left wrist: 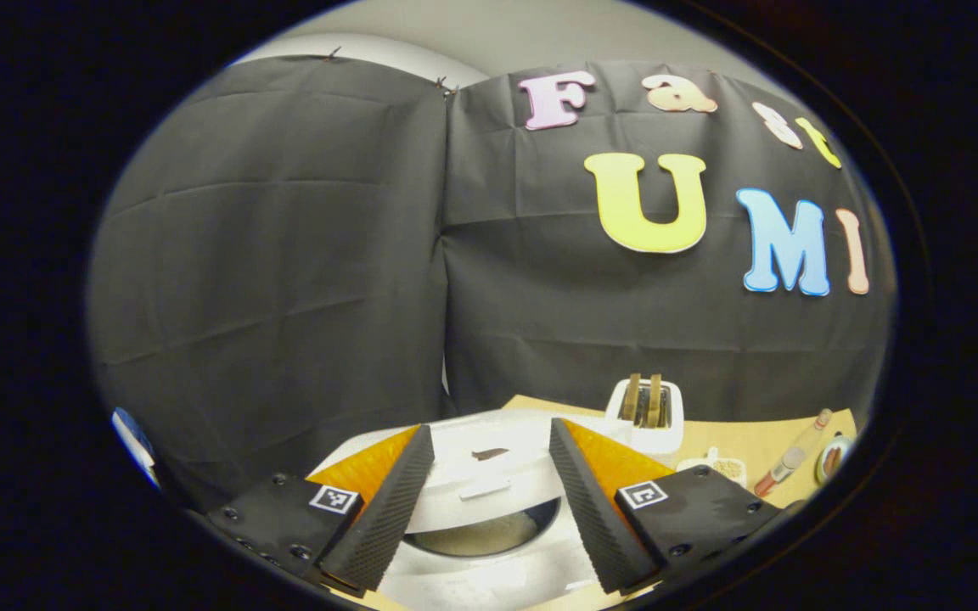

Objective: Close the left gripper, press the button to open the rice cooker; take a wooden spoon from the chopstick holder with the right hand, scoop a spoonful of rice and pour it into the rice cooker, then put the wooden spoon back into the chopstick holder.

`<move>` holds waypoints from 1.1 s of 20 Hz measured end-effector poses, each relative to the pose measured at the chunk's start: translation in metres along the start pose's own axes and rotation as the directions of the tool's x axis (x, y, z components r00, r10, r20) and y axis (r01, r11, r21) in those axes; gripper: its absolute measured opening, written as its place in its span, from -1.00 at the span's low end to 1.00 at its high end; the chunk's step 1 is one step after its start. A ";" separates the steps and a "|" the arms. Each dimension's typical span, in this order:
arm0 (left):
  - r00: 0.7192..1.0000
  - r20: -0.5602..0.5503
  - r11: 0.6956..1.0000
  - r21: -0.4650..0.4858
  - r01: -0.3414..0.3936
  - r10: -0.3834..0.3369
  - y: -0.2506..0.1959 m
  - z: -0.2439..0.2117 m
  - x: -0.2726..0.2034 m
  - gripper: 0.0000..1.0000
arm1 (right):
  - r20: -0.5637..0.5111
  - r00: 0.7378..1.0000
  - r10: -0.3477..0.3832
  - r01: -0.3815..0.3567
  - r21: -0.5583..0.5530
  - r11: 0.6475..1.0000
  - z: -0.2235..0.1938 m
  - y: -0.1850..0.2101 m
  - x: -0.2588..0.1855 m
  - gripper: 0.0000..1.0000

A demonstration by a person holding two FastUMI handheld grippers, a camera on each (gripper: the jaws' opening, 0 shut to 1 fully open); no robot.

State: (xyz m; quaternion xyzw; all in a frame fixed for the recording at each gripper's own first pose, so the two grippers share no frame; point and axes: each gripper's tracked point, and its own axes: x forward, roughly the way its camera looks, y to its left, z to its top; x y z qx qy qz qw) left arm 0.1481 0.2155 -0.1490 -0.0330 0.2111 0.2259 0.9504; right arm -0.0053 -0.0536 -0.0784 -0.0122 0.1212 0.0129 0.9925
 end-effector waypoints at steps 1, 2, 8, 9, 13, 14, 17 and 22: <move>1.000 -0.013 1.000 -0.001 0.002 -0.002 -0.002 -0.007 0.000 0.92 | -0.003 1.000 0.004 -0.004 0.001 1.000 -0.001 0.000 -0.001 0.94; 1.000 -0.026 1.000 0.006 0.004 -0.004 -0.005 -0.017 -0.002 0.92 | -0.006 1.000 0.006 -0.006 -0.001 1.000 -0.003 -0.001 -0.001 0.94; 0.995 -0.101 0.999 0.035 0.014 -0.010 -0.013 -0.061 0.003 0.92 | -0.016 1.000 0.010 -0.010 -0.005 1.000 -0.007 -0.004 -0.004 0.94; 0.993 -0.114 0.999 0.036 0.016 -0.012 -0.013 -0.067 0.004 0.94 | -0.018 1.000 0.009 -0.009 -0.004 1.000 -0.007 -0.004 -0.004 0.94; 0.987 -0.158 0.999 0.045 0.024 -0.017 -0.018 -0.091 0.009 0.93 | -0.025 1.000 0.003 -0.003 -0.001 1.000 -0.010 -0.005 -0.004 0.94; 0.988 -0.153 0.998 0.053 0.023 -0.015 -0.017 -0.092 0.004 0.92 | -0.027 1.000 0.003 -0.003 0.001 1.000 -0.011 -0.005 -0.004 0.94; 0.984 -0.175 0.998 0.051 0.027 -0.017 -0.015 -0.098 0.005 0.92 | -0.029 1.000 0.003 -0.003 0.002 1.000 -0.011 -0.001 -0.004 0.94; 0.981 -0.196 0.999 0.032 0.022 -0.016 -0.017 -0.101 0.007 0.99 | -0.032 0.999 0.004 -0.004 0.011 1.000 -0.012 0.008 -0.005 0.94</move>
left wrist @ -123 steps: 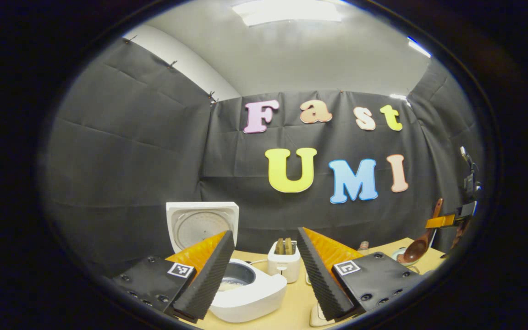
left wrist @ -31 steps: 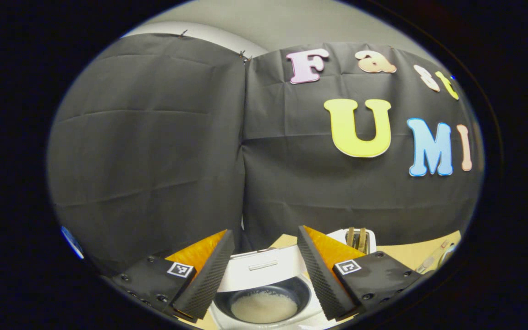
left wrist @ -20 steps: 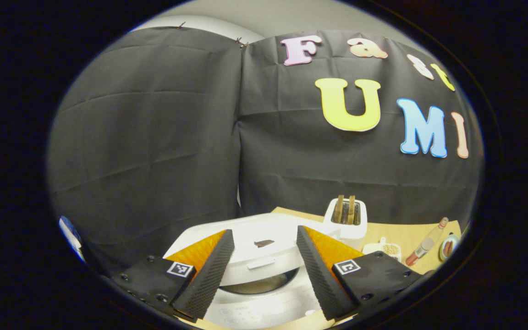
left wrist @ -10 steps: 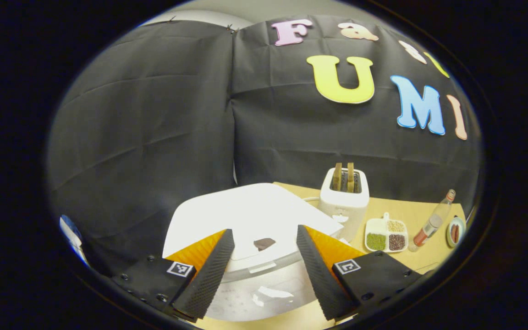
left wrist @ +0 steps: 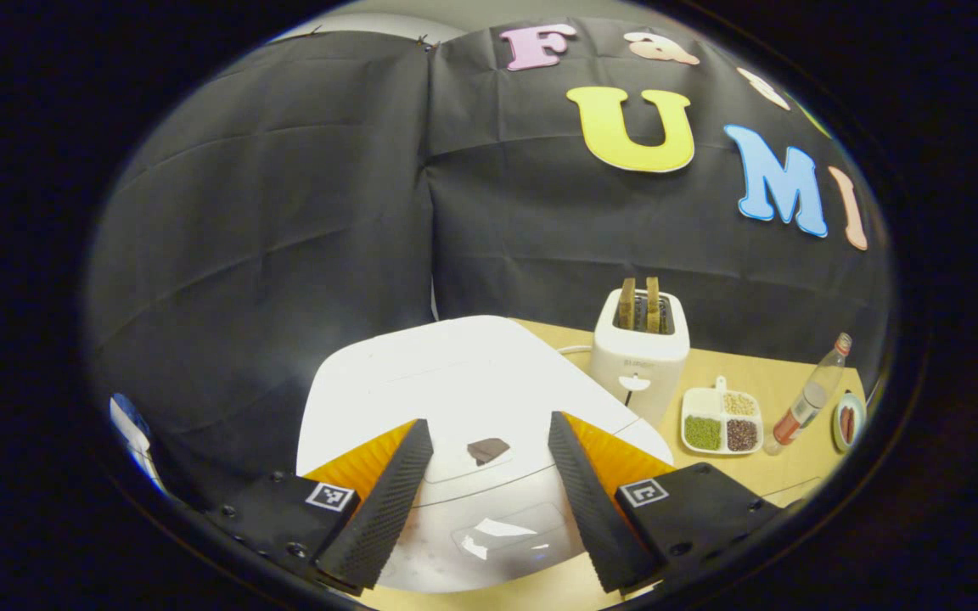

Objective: Close the left gripper, press the button to open the rice cooker; take a wooden spoon from the chopstick holder with the right hand, scoop a spoonful of rice and pour it into the rice cooker, then put the wooden spoon back into the chopstick holder.

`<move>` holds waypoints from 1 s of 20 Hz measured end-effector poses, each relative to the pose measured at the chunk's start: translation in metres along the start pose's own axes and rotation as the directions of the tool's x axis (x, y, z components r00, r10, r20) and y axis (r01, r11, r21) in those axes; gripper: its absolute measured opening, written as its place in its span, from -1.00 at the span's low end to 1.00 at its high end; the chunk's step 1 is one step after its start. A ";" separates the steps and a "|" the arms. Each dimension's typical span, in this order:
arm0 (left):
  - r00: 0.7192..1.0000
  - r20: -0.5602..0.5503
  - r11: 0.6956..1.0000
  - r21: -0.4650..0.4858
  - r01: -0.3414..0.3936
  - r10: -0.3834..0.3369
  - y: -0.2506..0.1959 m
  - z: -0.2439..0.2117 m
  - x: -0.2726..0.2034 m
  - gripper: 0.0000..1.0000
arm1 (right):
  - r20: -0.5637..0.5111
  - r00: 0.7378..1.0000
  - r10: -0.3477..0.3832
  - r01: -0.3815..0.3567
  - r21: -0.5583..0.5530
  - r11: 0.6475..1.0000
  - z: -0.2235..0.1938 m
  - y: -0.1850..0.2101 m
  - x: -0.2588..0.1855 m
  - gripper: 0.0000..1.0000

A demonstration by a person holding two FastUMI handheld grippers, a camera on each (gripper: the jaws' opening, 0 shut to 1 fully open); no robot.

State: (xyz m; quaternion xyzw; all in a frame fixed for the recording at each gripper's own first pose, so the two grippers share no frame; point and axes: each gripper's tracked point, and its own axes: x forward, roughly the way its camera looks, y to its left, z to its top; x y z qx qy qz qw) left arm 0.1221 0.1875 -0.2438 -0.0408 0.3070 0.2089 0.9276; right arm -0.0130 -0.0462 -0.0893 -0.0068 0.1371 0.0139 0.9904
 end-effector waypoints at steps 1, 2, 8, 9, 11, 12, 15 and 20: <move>1.000 0.001 1.000 -0.005 0.015 -0.015 -0.001 0.001 -0.001 0.92 | 0.000 1.000 0.002 -0.002 0.004 1.000 0.000 0.002 -0.001 0.94; 0.999 0.024 0.999 -0.002 0.040 -0.040 -0.002 0.007 -0.004 1.00 | 0.003 1.000 0.004 -0.004 0.007 1.000 0.001 0.004 -0.001 0.94; 0.972 0.188 0.990 0.061 0.130 -0.140 -0.009 0.040 -0.038 0.97 | 0.048 0.998 0.038 -0.038 0.019 0.999 0.023 0.026 0.000 0.94; 0.959 0.233 0.986 0.078 0.146 -0.160 -0.012 0.053 -0.052 0.96 | 0.053 0.998 0.047 -0.048 0.022 0.999 0.025 0.031 -0.001 0.94; 0.927 0.312 0.977 0.097 0.188 -0.209 -0.019 0.075 -0.086 0.96 | 0.063 0.996 0.061 -0.062 0.018 0.998 0.031 0.039 -0.001 0.94; 0.908 0.351 0.973 0.095 0.208 -0.229 -0.021 0.084 -0.105 0.97 | 0.072 0.995 0.067 -0.068 0.015 0.998 0.035 0.043 -0.002 0.94; 0.863 0.420 0.959 0.092 0.268 -0.282 -0.024 0.096 -0.157 0.97 | 0.096 0.991 0.090 -0.093 0.027 0.995 0.046 0.057 -0.007 0.94; 0.803 0.498 0.945 0.143 0.295 -0.326 -0.017 0.112 -0.228 0.95 | 0.138 0.982 0.126 -0.131 0.026 0.991 0.064 0.074 -0.015 0.94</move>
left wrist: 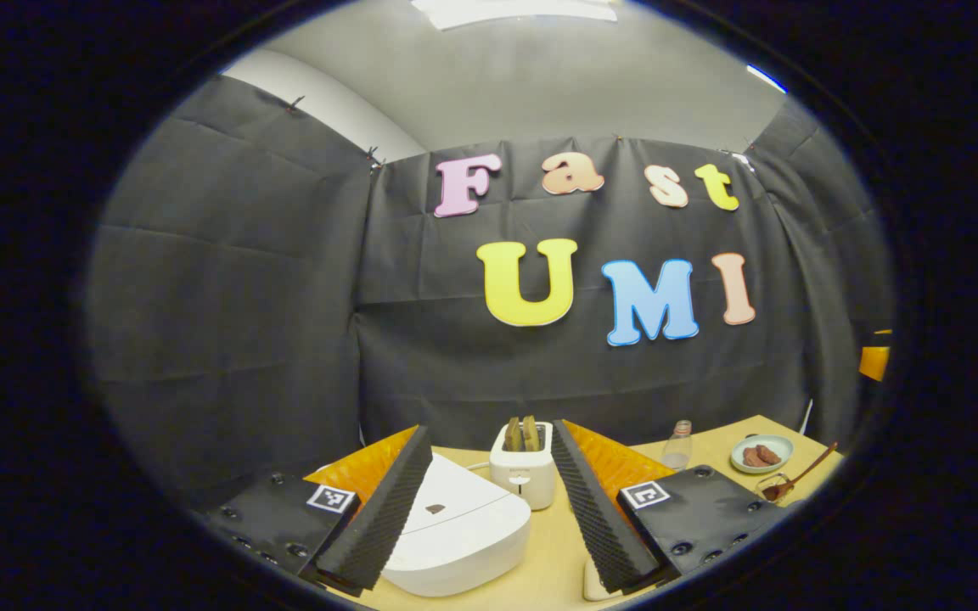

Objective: Close the left gripper, press the button to open the rice cooker; take a wooden spoon from the chopstick holder with the right hand, scoop a spoonful of rice and pour it into the rice cooker, then put the wooden spoon back into the chopstick holder.

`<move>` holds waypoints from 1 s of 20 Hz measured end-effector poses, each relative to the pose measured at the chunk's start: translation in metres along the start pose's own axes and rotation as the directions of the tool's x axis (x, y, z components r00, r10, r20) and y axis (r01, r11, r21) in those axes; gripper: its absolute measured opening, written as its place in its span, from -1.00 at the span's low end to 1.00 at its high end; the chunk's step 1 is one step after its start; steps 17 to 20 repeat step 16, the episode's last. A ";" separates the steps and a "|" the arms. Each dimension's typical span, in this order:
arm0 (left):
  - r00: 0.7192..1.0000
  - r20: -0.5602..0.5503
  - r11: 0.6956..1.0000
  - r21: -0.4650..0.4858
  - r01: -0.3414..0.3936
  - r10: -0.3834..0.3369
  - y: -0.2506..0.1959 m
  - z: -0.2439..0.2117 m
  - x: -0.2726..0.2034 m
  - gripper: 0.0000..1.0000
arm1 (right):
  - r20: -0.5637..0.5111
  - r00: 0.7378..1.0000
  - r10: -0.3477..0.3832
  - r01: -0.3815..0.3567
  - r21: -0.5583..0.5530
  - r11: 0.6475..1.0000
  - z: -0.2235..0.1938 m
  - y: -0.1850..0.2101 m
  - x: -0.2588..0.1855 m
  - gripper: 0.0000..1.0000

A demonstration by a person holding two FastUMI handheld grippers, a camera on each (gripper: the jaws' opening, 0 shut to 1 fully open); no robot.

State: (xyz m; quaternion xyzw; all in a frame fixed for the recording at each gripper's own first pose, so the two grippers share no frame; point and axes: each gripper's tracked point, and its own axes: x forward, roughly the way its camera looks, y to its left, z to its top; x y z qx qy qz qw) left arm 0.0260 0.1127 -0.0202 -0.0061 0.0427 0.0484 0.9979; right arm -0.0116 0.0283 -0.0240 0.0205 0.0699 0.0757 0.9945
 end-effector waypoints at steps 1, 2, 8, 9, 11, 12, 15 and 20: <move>1.000 0.023 1.000 0.003 -0.003 0.003 -0.002 0.010 -0.010 0.97 | 0.008 1.000 0.005 -0.005 0.000 1.000 0.004 0.002 -0.001 0.94; 0.999 0.042 1.000 -0.001 0.001 -0.001 -0.005 0.016 -0.021 0.99 | 0.021 1.000 0.009 -0.009 0.003 1.000 0.008 0.005 -0.001 0.94; 0.998 0.050 0.999 0.000 0.032 -0.032 -0.022 0.022 -0.040 0.95 | 0.075 0.997 0.030 -0.029 -0.013 0.999 0.017 0.017 -0.004 0.94; 0.999 0.042 1.000 0.012 0.025 -0.025 -0.020 0.023 -0.043 0.96 | 0.083 0.996 0.025 -0.024 -0.012 1.000 0.020 0.016 -0.004 0.94; 0.998 0.054 1.000 0.017 0.015 -0.016 -0.017 0.029 -0.047 0.96 | 0.091 0.995 0.027 -0.027 -0.003 1.000 0.022 0.018 -0.003 0.94; 0.998 0.053 1.000 0.009 0.013 -0.013 -0.016 0.030 -0.047 0.96 | 0.092 0.995 0.030 -0.030 0.000 1.000 0.023 0.018 -0.002 0.94; 0.999 0.048 1.000 -0.008 0.016 -0.016 -0.016 0.032 -0.048 0.97 | 0.107 0.994 0.027 -0.028 0.008 1.000 0.031 0.017 -0.002 0.94; 0.999 0.051 1.000 -0.004 0.014 -0.013 -0.015 0.033 -0.048 0.97 | 0.112 0.993 0.027 -0.029 0.009 1.000 0.032 0.019 -0.002 0.94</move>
